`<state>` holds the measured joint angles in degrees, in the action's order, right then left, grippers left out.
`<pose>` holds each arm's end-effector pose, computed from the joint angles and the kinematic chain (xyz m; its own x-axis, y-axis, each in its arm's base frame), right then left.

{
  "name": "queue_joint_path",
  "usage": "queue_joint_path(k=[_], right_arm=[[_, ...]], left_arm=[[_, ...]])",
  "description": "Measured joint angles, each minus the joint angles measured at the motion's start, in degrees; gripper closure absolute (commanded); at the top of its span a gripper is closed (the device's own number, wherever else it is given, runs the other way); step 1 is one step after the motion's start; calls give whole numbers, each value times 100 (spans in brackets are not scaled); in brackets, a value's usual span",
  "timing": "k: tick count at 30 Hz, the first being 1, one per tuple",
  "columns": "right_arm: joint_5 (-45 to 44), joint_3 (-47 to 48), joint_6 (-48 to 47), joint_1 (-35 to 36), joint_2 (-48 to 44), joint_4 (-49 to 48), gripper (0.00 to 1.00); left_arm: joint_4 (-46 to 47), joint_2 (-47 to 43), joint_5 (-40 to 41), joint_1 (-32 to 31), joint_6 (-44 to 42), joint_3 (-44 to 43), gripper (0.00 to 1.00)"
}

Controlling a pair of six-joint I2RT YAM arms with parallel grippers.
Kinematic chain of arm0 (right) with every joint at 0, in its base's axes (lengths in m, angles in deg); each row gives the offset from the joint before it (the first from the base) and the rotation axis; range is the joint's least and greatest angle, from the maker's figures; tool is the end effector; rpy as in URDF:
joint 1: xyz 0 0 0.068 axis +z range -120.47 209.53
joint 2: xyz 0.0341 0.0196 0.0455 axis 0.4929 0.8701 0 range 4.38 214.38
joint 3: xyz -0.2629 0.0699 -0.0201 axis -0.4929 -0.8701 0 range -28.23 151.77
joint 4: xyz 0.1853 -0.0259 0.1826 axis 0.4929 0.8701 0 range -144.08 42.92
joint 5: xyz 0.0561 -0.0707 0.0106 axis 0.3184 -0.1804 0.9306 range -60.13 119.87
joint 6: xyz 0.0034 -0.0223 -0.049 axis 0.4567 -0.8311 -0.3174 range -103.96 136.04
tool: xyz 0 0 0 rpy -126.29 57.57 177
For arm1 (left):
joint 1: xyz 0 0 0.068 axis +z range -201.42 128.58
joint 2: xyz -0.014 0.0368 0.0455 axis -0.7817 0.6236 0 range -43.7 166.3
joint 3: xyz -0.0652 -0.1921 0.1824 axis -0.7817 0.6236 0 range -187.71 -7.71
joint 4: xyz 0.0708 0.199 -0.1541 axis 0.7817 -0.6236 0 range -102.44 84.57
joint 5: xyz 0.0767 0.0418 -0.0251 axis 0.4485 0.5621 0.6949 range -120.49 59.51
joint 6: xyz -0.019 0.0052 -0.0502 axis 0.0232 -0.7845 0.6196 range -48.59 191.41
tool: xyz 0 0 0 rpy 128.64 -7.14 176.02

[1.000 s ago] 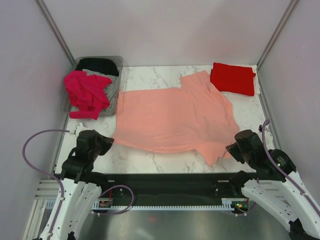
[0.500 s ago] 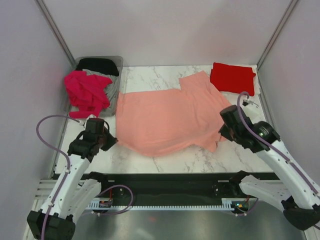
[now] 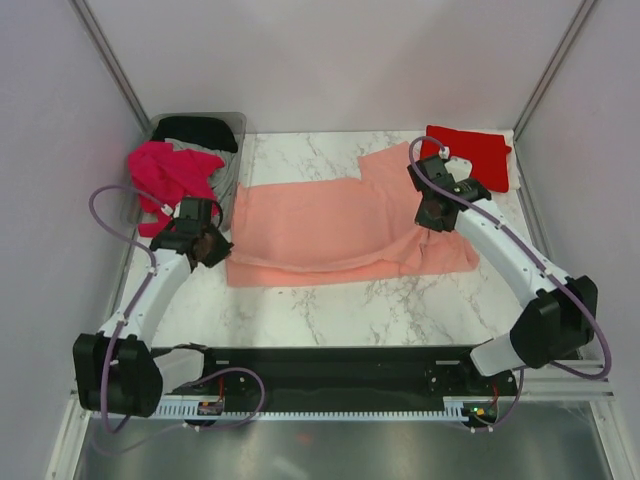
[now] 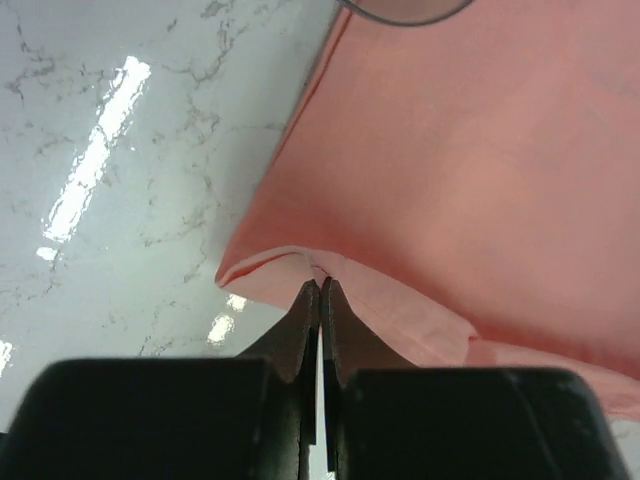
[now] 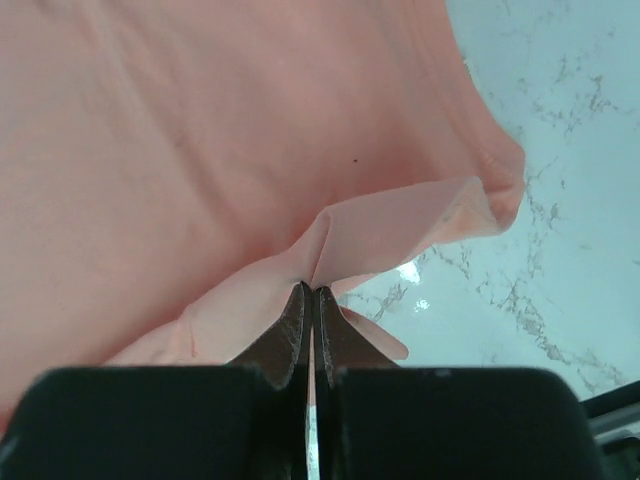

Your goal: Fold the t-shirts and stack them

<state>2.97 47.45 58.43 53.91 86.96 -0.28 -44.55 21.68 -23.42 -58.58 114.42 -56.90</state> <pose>0.2691 0.1043 0.3132 -0.6988 0.3434 -0.6274 0.4126 0.9101 0.0386 0.2231 -0.0237 0.2529 -0.6335 -0.6027 -0.4852 -0.5169 0.7963 -0.3142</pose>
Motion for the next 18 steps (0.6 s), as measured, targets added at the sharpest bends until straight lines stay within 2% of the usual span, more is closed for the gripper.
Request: queue_joint_path(k=[10,11,12,13,14,15,16,18], right_arm=[[33,1167,-662,-444,1421,-339,99],[33,1362,-699,-472,1631,-332,90],[28,1561,-721,-507,1862,-356,76],[26,1781,-752,-557,2120,-332,33],[24,2044,-765,-612,2396,-319,15],[17,2332,-804,-675,2684,-286,7],[17,2564,-824,-734,2918,-254,2],[11,2964,-894,-879,3322,-192,2]], left_arm=[[404,1414,-170,448,-367,-407,98],[415,1611,-205,459,-393,-498,98],[415,1818,-289,494,-431,-612,95],[428,2037,-354,527,-479,-745,70],[444,2256,-490,566,-560,-890,53],[466,2422,-614,625,-640,-1003,37],[492,2586,-761,699,-695,-1130,12],[505,2719,-981,857,-767,-1270,2]])
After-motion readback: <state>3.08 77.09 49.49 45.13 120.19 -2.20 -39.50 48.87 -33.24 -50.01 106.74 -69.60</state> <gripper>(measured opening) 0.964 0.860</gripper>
